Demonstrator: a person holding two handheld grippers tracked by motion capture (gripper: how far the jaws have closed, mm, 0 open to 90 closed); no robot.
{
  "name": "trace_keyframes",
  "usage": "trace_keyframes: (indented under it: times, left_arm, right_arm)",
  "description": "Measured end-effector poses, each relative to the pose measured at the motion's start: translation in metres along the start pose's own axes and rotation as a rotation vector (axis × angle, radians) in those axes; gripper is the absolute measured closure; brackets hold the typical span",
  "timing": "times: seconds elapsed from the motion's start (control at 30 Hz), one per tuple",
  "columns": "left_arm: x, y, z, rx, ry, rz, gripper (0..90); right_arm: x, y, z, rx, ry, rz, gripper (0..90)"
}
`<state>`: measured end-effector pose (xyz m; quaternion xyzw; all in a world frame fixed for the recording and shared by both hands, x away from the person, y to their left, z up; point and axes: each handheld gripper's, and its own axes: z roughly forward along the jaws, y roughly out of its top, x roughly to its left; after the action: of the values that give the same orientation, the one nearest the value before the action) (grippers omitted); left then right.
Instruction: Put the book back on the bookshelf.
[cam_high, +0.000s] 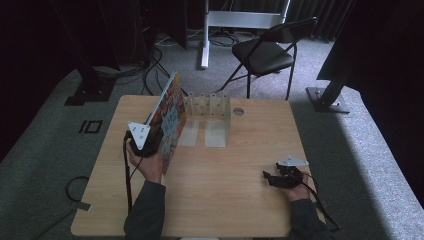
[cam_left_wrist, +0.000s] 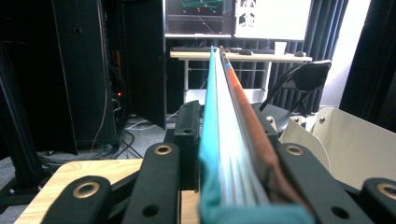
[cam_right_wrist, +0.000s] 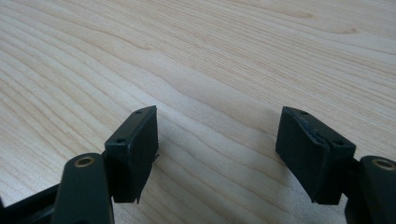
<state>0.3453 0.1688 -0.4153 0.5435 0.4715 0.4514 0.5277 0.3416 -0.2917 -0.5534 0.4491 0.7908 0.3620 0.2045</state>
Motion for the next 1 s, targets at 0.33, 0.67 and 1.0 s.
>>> trace_keyframes:
  times: [0.33, 0.67, 1.0]
  left_arm:
    - [0.0025, -0.0019, -0.0028, 0.003, -0.006, 0.004, 66.4]
    - [0.0043, -0.0027, -0.0046, 0.023, -0.031, 0.012, 58.4]
    - [0.0062, -0.0033, -0.0053, 0.063, -0.058, 0.014, 40.1]
  right_arm:
    - [0.0, 0.0, 0.0, 0.0, 0.0, -0.001, 29.3]
    - [0.0001, 0.0, 0.0, 0.0, 0.0, -0.001, 29.3]
    - [0.0001, 0.0, 0.0, 0.0, 0.0, -0.001, 29.3]
